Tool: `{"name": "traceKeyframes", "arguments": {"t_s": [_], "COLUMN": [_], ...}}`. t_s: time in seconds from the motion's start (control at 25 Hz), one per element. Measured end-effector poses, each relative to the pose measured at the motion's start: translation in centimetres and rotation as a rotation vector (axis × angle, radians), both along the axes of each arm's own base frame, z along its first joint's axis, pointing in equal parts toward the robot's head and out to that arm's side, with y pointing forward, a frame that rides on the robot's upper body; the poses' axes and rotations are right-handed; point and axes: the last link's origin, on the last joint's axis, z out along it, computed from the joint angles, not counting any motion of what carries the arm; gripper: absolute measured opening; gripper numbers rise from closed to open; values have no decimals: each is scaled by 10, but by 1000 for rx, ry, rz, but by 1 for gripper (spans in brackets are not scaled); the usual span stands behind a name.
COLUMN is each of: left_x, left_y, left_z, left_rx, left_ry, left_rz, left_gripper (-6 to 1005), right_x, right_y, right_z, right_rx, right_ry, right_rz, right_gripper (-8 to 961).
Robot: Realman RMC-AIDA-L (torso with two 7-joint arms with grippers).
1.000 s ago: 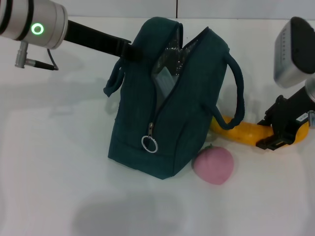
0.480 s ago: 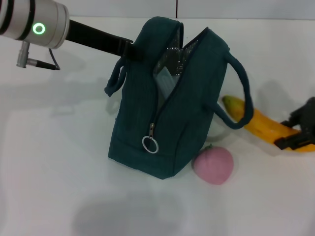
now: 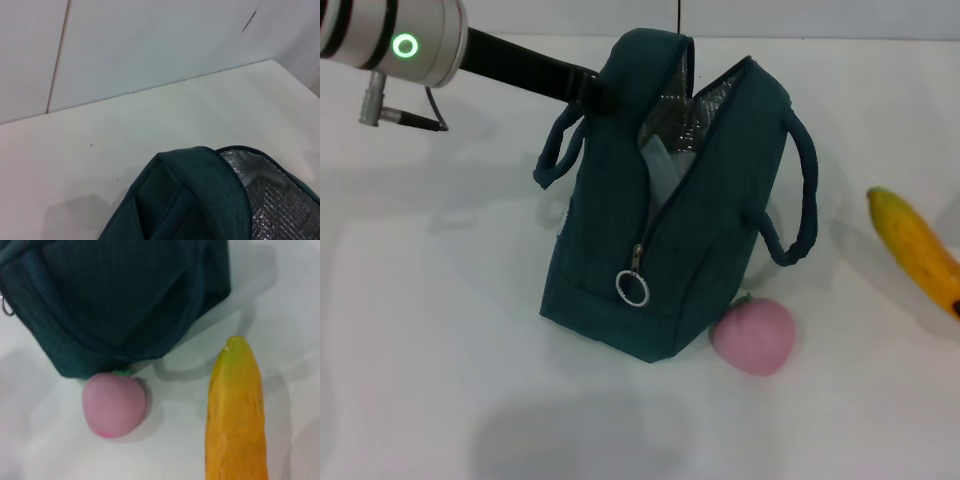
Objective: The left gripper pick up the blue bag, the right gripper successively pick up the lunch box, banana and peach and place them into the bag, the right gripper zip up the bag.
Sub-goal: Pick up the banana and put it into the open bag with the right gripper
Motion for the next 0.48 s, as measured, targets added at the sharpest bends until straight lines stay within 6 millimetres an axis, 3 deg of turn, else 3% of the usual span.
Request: {"name": "traceKeyframes", "arguments": {"t_s": [0.2,0.48], "left_x": [2,5], "left_y": [0,0], "left_z": [0,-2], "left_rx": [-1,-4], "left_ry": [-2,-5], "left_rz": [-5,-11], "left_gripper": [35,35], "right_x": [1,-28], "right_y": [-9,-24], "right_z": [7,16], "right_rx": [5,-55], "right_ry": [71,323], "right_rz": [-19,50], "right_gripper": [471,473]}}
